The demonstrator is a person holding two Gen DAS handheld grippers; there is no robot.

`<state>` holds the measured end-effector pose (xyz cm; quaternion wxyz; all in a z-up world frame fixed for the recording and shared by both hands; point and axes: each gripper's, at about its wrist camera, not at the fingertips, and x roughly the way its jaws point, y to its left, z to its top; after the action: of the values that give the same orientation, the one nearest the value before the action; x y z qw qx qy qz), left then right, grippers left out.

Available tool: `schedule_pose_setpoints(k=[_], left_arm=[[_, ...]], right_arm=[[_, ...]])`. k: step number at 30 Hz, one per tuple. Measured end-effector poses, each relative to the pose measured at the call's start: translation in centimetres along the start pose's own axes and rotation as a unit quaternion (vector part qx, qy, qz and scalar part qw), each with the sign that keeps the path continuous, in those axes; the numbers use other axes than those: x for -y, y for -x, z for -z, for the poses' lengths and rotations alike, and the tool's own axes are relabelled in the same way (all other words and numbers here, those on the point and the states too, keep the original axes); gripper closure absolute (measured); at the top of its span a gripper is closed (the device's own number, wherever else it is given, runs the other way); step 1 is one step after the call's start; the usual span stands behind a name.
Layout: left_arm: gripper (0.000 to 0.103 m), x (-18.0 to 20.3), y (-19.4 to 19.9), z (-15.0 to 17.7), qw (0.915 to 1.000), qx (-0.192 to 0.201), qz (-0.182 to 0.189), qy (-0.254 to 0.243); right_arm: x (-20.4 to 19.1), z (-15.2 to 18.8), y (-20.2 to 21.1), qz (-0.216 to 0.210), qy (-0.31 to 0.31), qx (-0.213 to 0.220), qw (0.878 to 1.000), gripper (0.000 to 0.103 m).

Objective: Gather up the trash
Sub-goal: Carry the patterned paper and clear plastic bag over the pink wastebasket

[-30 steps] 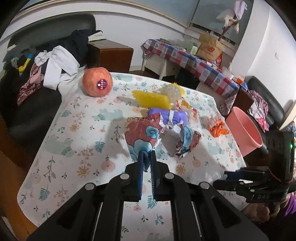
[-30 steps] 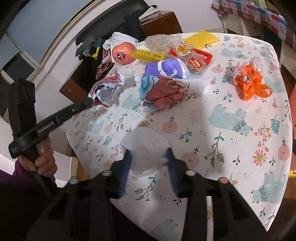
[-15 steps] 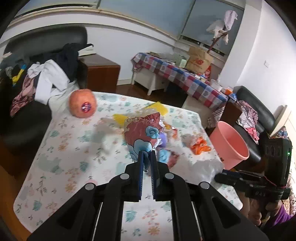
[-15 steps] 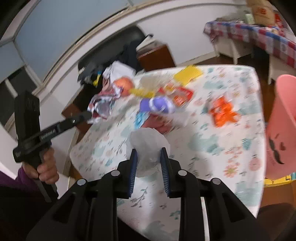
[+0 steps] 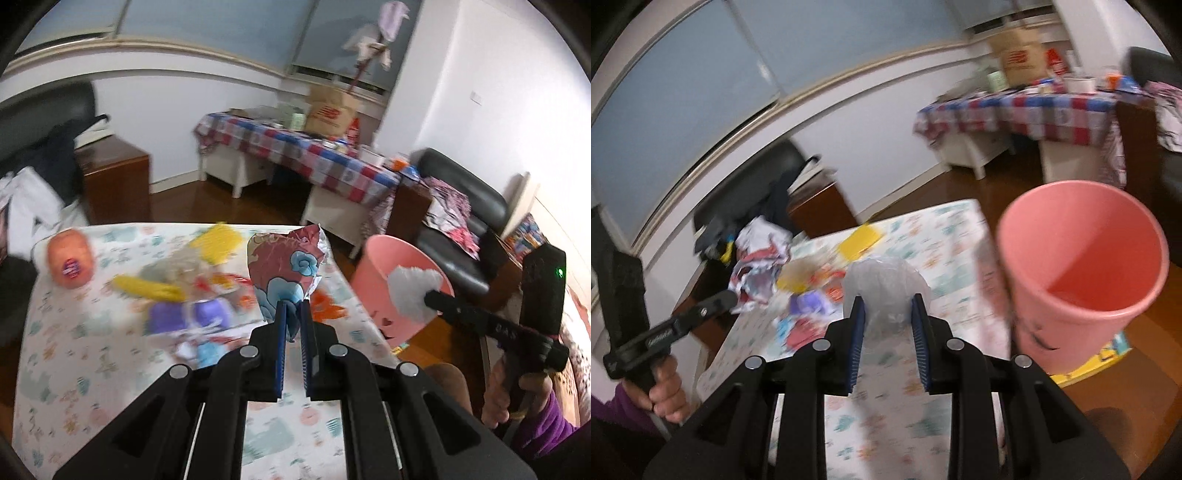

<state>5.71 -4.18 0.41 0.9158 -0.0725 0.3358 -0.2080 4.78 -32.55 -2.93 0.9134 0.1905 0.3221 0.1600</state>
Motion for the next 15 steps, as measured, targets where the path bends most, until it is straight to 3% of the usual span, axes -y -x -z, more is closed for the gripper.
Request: schedule_pose_setpoints(k=[9,15], left_arm=[[0.097,7.0,-5.0,-2.0,0.9966,-0.023,0.055,-0.057],[0.097,12.1,-7.7,-2.7,0.9905,-0.03,0.083,-0.105]], right_arm=[[6.4,-0.8,2.1,0.076,-0.055,0.041,0.995,0.077],[8.8,-0.7,1.6,0.104,-0.071,0.044,0.991,0.077]])
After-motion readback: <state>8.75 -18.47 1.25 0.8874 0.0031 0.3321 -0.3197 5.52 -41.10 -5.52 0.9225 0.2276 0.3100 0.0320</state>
